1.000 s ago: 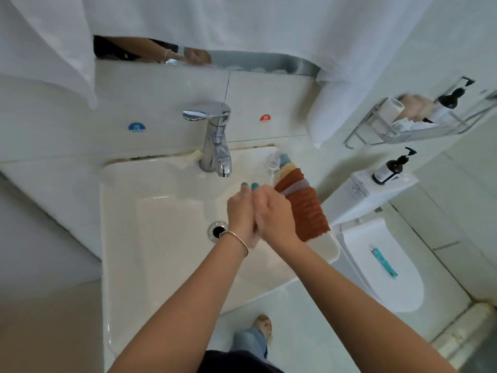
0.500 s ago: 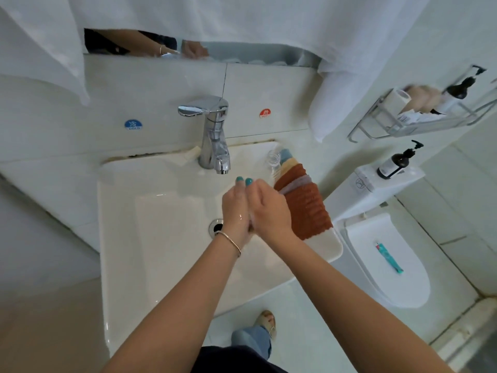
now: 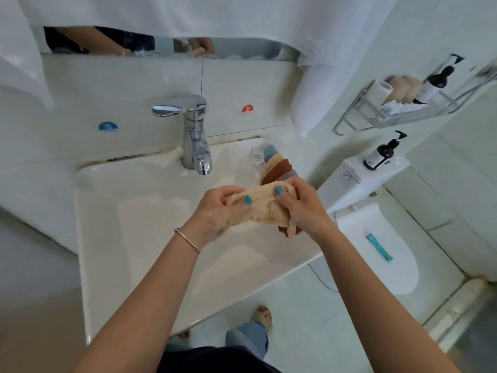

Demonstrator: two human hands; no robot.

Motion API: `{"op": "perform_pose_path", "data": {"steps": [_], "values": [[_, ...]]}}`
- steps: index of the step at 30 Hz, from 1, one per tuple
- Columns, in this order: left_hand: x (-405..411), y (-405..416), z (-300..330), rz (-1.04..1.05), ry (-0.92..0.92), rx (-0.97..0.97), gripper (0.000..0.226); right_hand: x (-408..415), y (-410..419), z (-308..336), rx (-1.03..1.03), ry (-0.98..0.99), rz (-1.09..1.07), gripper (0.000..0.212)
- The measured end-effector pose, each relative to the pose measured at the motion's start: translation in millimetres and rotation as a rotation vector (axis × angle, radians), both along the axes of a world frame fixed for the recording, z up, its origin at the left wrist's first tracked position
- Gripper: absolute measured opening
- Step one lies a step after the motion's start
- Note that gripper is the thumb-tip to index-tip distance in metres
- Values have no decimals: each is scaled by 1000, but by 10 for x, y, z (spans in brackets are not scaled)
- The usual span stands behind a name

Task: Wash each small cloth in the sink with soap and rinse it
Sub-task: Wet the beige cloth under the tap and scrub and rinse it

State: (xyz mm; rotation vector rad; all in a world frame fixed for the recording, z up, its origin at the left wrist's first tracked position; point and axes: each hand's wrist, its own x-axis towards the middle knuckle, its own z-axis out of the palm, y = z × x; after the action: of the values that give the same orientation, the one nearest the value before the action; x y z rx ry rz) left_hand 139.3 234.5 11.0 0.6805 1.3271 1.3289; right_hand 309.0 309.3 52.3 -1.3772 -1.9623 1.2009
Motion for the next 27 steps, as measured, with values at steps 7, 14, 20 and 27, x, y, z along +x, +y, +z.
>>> {"op": "perform_pose_path", "data": {"steps": [7,14,20,27], "values": [[-44,-77,43,-135,177,-26,24,-48,-30,107,11,-7,-12,16],[11,60,0,266,-6,85,18,-231,-67,32,42,57,-103,8],[226,185,19,559,316,5,24,-571,-555,-272,231,132,-127,17],[470,179,126,486,200,35,41,-707,-289,-241,151,132,-196,35]]}}
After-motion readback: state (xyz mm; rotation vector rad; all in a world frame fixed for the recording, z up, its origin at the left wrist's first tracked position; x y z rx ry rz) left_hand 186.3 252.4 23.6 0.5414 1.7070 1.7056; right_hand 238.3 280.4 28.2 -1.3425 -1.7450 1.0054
